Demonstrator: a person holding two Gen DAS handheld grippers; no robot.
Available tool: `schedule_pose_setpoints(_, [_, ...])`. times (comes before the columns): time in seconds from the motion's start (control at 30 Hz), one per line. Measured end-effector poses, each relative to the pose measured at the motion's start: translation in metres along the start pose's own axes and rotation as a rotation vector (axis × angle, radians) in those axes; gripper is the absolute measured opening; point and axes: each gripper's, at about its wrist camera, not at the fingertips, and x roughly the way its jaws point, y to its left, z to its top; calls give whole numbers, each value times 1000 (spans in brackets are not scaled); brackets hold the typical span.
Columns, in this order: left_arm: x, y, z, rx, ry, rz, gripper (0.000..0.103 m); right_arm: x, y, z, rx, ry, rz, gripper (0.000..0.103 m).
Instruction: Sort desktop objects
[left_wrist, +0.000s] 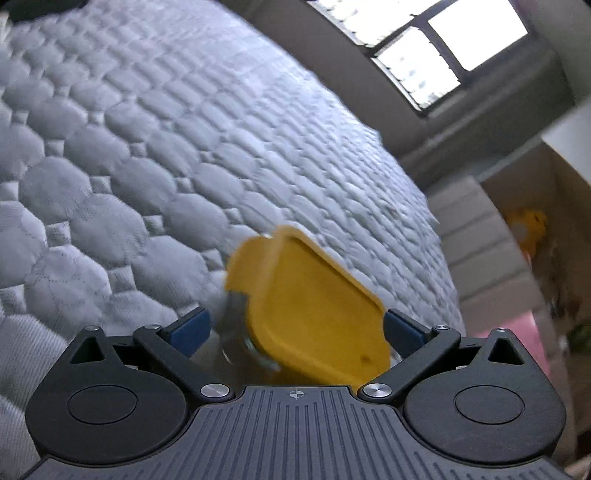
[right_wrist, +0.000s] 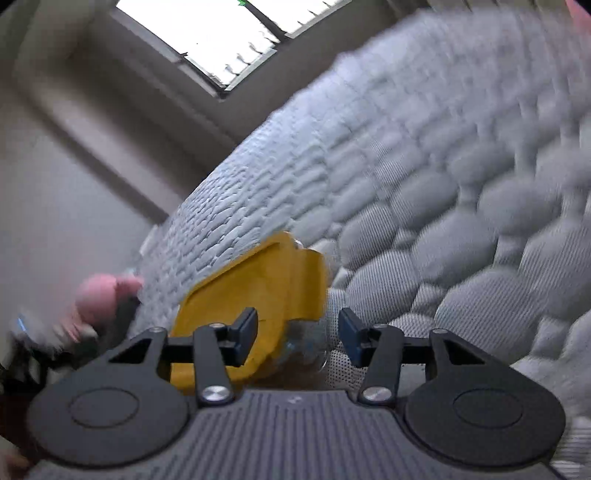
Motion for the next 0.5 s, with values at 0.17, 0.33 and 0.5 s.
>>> schedule_pose_setpoints(0.17, [43, 26, 19, -83, 37, 24, 102, 27, -26, 7, 61, 8, 69, 56])
schedule_pose_setpoints(0.33, [70, 31, 18, -75, 94, 9, 98, 38, -15, 16, -42, 1, 86, 39])
schedule_pose_setpoints(0.5, [85, 38, 9, -88, 168, -6, 84, 46, 5, 27, -156, -31, 24, 40])
